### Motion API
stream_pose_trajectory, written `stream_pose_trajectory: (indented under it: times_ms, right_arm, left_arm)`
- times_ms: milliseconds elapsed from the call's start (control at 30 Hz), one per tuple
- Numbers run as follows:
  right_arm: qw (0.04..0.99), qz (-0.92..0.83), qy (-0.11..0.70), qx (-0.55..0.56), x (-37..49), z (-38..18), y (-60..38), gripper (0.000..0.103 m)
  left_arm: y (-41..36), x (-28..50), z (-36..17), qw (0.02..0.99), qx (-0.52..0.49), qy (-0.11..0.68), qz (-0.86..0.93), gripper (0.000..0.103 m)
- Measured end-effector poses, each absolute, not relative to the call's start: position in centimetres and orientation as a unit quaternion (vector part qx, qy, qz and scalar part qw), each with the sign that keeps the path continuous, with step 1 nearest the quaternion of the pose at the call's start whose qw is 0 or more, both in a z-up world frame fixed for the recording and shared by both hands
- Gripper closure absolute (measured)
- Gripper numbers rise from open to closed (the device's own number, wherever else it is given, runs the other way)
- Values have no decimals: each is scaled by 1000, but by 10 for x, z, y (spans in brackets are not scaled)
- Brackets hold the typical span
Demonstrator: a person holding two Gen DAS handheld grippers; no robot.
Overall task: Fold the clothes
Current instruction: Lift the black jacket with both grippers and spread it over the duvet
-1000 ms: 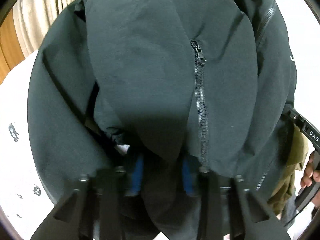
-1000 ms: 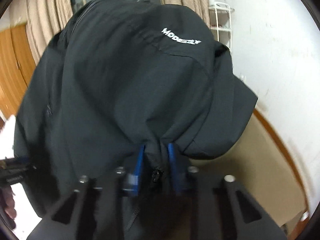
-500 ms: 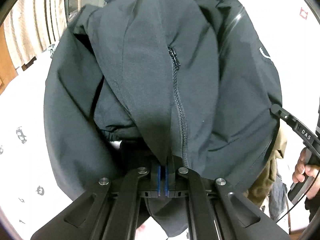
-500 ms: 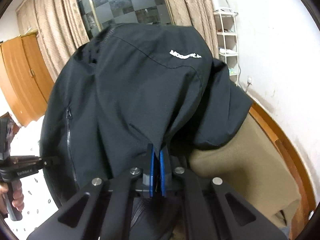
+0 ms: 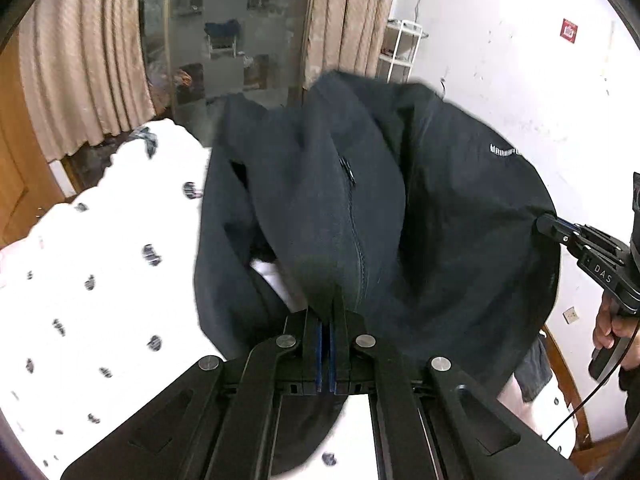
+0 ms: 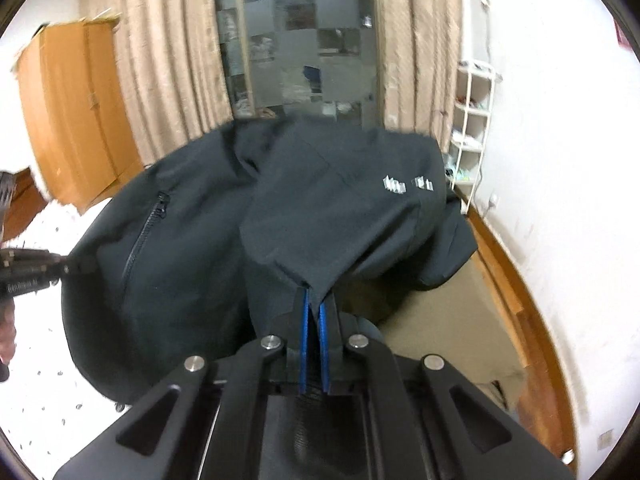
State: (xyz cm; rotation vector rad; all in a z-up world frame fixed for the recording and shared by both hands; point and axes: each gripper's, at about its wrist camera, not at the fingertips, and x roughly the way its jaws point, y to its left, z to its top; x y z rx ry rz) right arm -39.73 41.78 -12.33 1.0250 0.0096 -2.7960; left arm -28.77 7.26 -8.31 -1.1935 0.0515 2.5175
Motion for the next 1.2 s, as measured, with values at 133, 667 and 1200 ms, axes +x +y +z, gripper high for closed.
stream_pose_trajectory:
  times_ms: [133, 667, 1200]
  right_arm:
    - [99, -936, 17, 336, -346, -84, 386, 98]
    - [208, -910, 71, 351, -102, -24, 127, 98]
    - [207, -837, 87, 498, 23, -170, 93, 98]
  left_arm:
    - [55, -274, -46, 167, -413, 15, 895, 102]
    - [-183, -61, -27, 51, -421, -14, 905, 102]
    - [-199, 124, -175, 15, -554, -70, 830, 102]
